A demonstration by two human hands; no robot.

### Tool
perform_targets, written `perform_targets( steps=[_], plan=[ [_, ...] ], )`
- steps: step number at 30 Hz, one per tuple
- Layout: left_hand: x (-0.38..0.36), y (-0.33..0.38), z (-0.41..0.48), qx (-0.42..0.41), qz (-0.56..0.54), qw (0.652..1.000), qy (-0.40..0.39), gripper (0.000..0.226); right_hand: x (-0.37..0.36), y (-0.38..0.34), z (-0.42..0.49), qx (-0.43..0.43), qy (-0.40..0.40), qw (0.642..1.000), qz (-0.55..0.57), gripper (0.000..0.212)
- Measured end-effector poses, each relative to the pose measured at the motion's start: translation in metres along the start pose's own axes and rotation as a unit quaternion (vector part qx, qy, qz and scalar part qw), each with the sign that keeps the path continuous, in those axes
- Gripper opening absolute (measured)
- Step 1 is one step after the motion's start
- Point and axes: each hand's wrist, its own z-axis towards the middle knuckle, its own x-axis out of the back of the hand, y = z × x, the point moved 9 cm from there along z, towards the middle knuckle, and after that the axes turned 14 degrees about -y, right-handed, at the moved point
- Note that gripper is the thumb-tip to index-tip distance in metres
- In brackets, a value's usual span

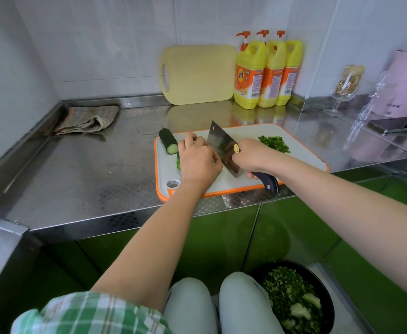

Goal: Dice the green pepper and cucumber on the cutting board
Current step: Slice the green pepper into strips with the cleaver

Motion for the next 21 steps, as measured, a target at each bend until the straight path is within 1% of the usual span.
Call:
perform_targets(
  steps=[3,6,8,10,13,16,18,21],
  plan=[
    [-0.002,0.0,0.001,0.001,0.007,1.0,-0.003,0.016,-0.001,0.002,0.006,-0.006,0.007,1.0,0.01,0.014],
    [-0.001,0.001,0.001,-0.017,-0.014,1.0,0.003,0.015,0.009,0.015,0.01,-0.013,0.04,0.998,0.037,0.014],
    [0.001,0.001,0.001,-0.037,-0.038,0.999,0.0,0.013,0.016,0.027,0.012,-0.011,0.063,0.996,0.069,0.013],
    [0.008,-0.002,0.001,-0.045,-0.052,0.998,0.012,0.013,0.021,0.033,0.011,0.007,0.07,0.99,0.126,0.012],
    [0.022,-0.012,-0.001,-0.011,-0.075,0.996,0.044,0.015,0.019,0.031,0.008,0.022,0.054,0.983,0.173,0.016],
    [0.025,-0.021,-0.007,0.029,-0.078,0.995,0.053,0.017,0.0,0.023,0.006,0.023,0.012,0.984,0.177,0.009],
    [0.021,-0.023,-0.011,0.045,-0.071,0.996,0.029,0.019,-0.012,0.02,0.006,0.019,0.001,0.987,0.161,0.009],
    [0.006,-0.021,-0.015,0.062,-0.057,0.995,-0.047,0.031,-0.015,0.025,0.004,0.009,0.005,0.987,0.159,0.01]
  ],
)
